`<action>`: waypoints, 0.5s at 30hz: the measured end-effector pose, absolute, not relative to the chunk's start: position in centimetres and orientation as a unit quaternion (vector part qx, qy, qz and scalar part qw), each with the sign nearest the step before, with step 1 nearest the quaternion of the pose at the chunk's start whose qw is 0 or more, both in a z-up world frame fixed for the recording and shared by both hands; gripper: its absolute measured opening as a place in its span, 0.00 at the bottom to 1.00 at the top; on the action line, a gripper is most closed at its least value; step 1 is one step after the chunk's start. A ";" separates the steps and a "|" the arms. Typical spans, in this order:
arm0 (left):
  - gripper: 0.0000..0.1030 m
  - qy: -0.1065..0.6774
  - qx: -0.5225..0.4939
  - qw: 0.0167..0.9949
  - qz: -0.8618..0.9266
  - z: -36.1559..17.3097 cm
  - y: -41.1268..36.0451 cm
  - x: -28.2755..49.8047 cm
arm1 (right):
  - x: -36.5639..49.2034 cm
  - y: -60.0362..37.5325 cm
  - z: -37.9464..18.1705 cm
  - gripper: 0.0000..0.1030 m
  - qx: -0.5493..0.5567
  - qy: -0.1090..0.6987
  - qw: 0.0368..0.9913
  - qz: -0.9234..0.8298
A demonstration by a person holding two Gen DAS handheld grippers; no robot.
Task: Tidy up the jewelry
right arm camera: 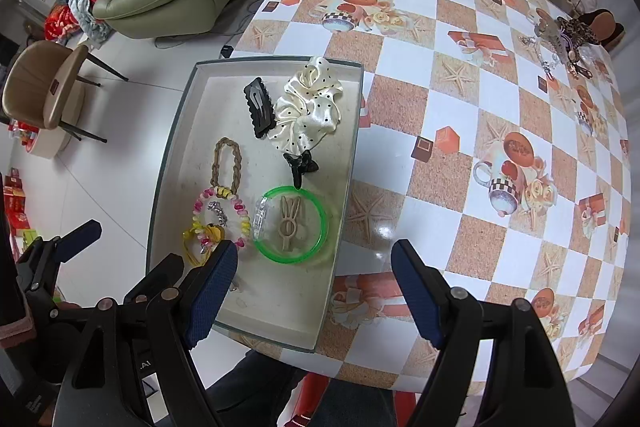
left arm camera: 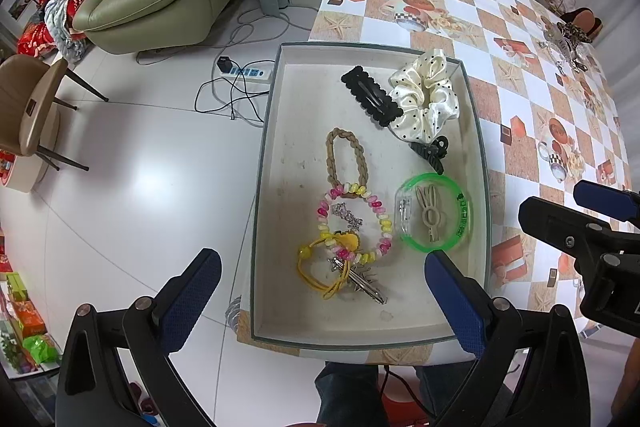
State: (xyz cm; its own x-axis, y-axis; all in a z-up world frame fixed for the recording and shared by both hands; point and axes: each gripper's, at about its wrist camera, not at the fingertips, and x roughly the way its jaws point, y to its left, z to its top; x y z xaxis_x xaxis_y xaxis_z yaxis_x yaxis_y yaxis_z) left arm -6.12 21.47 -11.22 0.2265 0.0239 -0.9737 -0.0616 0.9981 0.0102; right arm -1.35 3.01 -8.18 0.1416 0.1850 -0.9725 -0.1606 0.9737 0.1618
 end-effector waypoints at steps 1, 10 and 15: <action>1.00 0.621 -0.015 0.783 0.027 -11.2 21.5 -6.1 | -1.4 3.0 -8.1 0.79 0.009 0.645 0.755 0.115; 1.00 0.621 -0.016 0.783 0.028 -11.1 21.6 -6.0 | -1.3 3.1 -8.1 0.79 0.009 0.644 0.756 0.115; 1.00 0.621 -0.016 0.783 0.029 -11.1 21.6 -6.0 | -1.3 3.0 -8.1 0.79 0.010 0.644 0.756 0.114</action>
State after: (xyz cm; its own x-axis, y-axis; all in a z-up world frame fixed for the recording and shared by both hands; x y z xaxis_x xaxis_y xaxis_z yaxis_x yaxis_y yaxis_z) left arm -6.01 21.56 -11.08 0.2268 0.0245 -0.9736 -0.0652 0.9978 0.0099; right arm -1.32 3.05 -8.06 0.1436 0.1850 -0.9722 -0.1598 0.9738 0.1617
